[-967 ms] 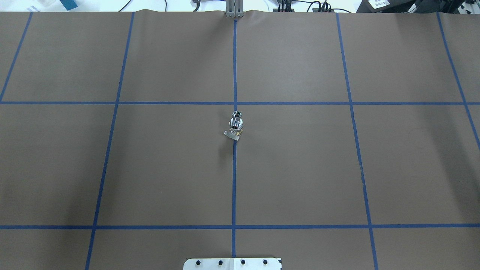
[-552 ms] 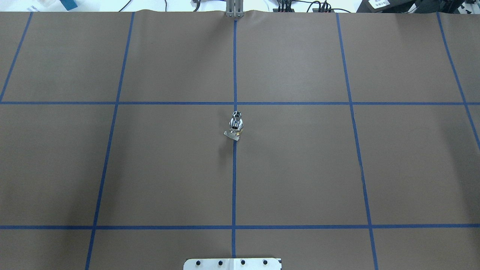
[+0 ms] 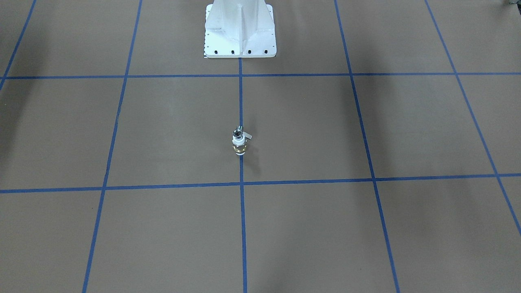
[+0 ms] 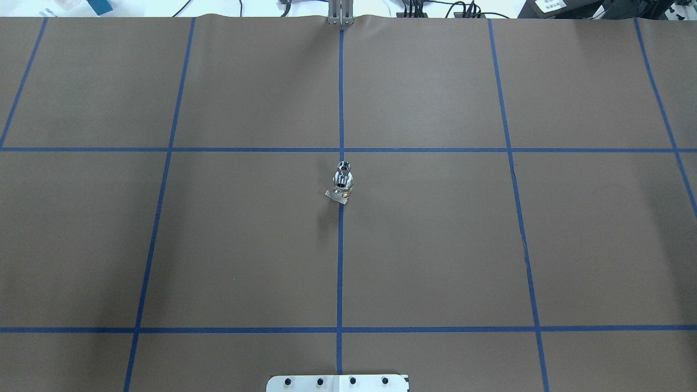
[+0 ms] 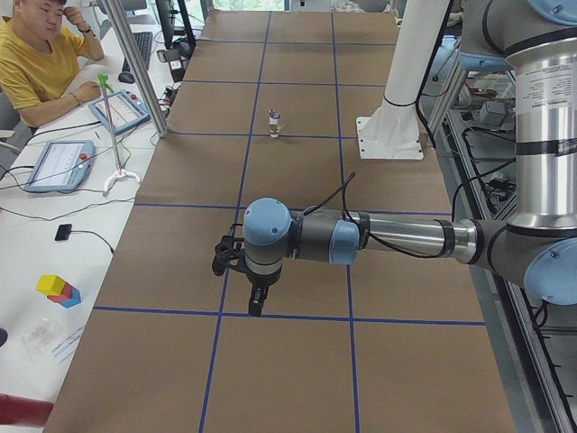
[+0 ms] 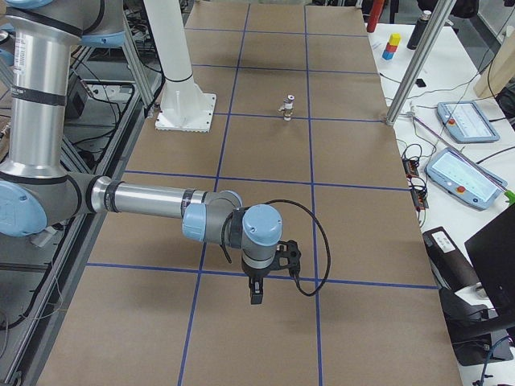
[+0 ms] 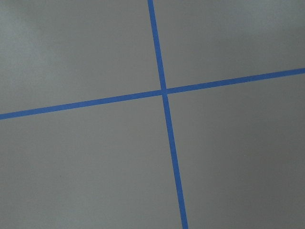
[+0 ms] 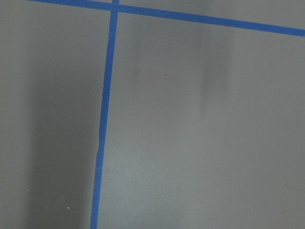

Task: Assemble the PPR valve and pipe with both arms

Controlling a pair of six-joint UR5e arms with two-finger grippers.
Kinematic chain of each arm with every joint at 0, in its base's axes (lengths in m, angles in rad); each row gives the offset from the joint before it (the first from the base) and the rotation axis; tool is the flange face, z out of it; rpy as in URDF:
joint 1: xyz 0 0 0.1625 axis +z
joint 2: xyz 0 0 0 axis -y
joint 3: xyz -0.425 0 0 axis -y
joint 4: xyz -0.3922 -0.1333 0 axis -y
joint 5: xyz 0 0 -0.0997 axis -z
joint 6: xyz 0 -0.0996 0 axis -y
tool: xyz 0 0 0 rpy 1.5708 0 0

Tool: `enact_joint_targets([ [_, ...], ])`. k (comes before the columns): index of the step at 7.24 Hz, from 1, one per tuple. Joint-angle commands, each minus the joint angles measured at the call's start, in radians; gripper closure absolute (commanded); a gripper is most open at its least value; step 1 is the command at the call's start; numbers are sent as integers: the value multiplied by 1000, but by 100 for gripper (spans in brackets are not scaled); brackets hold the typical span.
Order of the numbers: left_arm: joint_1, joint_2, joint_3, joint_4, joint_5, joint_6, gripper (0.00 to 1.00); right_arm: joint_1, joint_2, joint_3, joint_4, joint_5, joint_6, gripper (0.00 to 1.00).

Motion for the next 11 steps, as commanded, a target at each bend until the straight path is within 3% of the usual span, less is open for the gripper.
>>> enact_joint_targets([
  [1, -3, 6, -2, -1, 0, -1, 0, -1, 2, 16, 1, 2, 31, 0],
  [11, -3, 9, 18, 1, 6, -1, 0, -1, 3, 28, 1, 6, 29, 0],
])
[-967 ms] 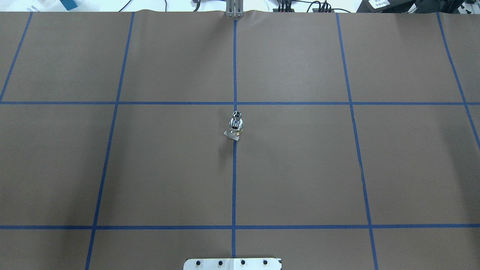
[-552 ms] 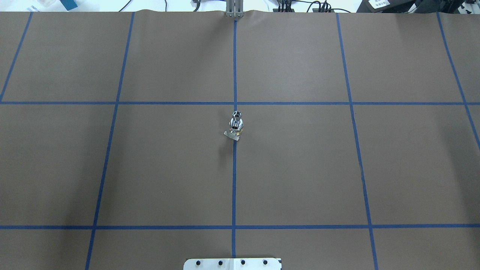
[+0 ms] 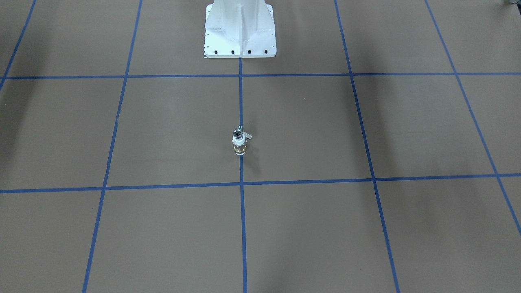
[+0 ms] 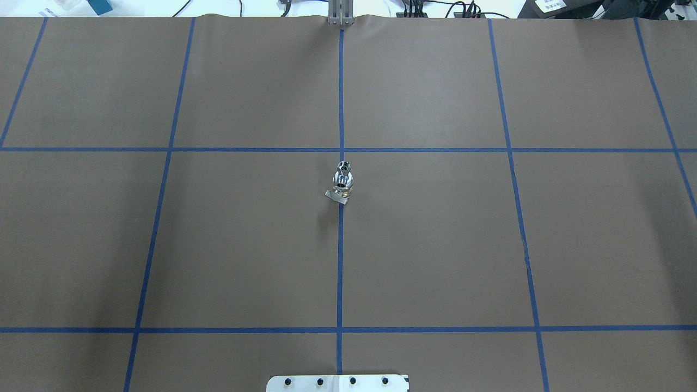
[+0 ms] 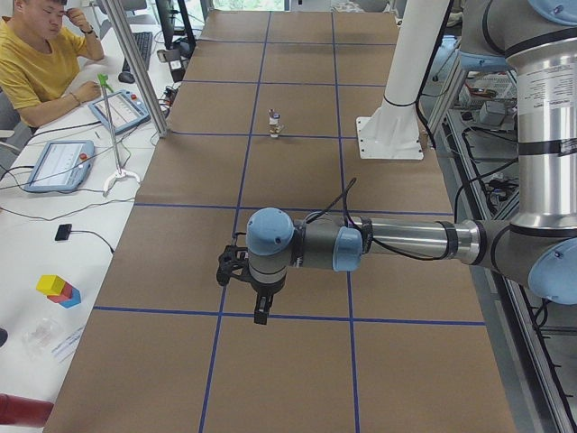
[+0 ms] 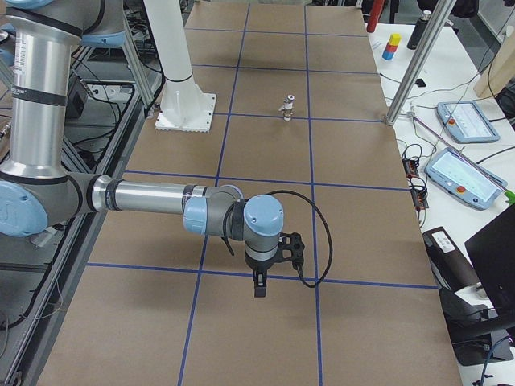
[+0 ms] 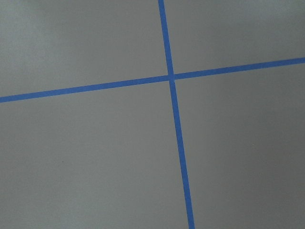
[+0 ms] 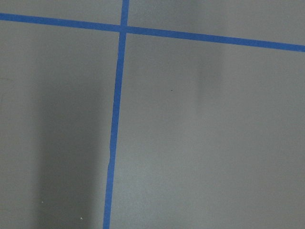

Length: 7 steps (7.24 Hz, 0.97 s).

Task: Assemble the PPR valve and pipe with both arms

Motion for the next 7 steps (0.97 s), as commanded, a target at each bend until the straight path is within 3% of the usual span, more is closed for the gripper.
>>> enact_joint_targets([
  [1, 0, 0, -1, 2, 1, 0, 0, 0, 0, -1, 0, 1, -1, 0],
  [7, 3, -3, -9, 2, 1, 0, 0, 0, 4, 1, 0, 40, -1, 0],
])
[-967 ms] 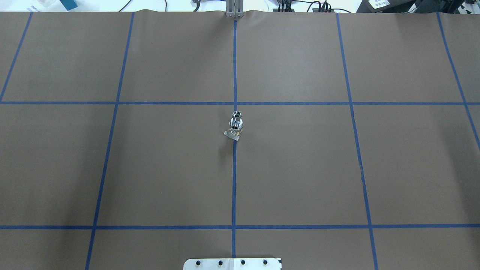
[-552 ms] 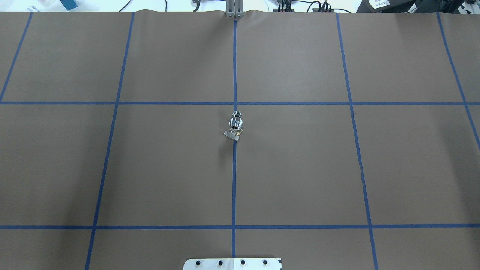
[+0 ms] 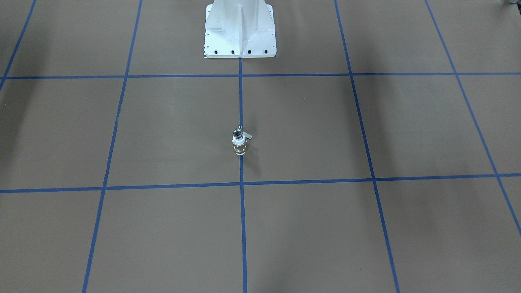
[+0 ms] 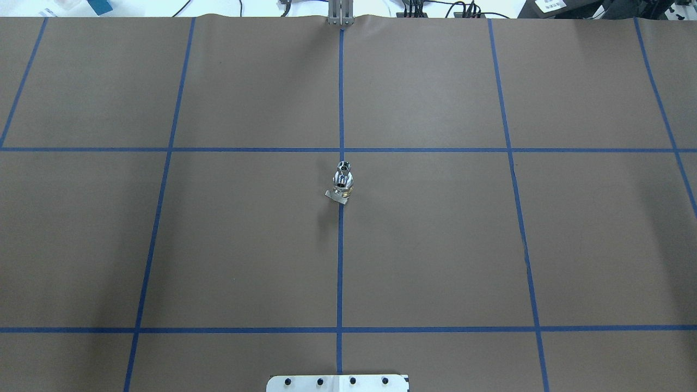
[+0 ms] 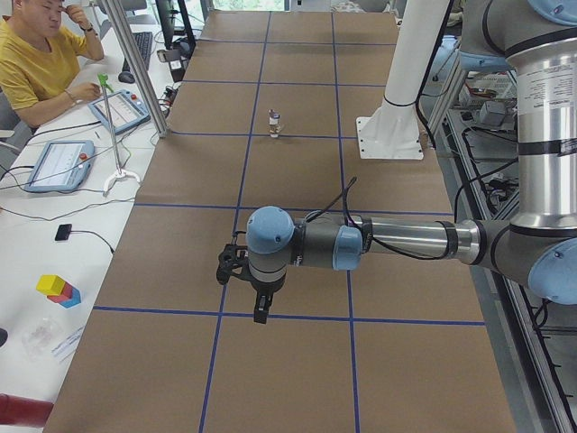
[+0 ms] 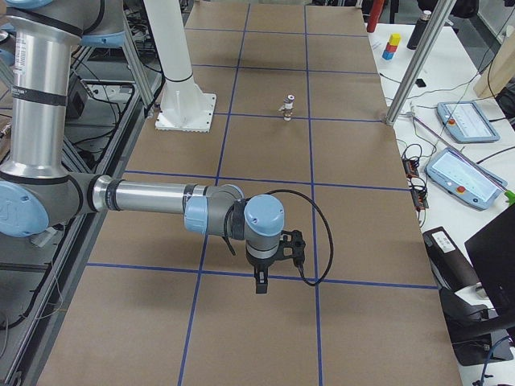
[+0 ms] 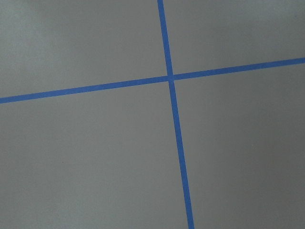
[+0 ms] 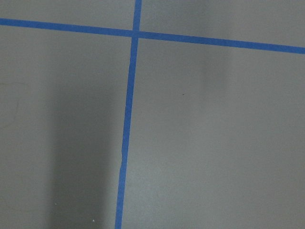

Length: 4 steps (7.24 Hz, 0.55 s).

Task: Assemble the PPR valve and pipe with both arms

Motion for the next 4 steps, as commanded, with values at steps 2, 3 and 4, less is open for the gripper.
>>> enact_joint_targets([
  [2, 3, -2, 2, 2, 1, 0, 0, 0, 0, 0, 0, 1, -1, 0],
  [3, 3, -2, 6, 0, -1, 0, 0, 0, 0, 0, 0, 1, 1, 0],
  [4, 3, -2, 6, 0, -1, 0, 0, 0, 0, 3, 0, 1, -1, 0],
])
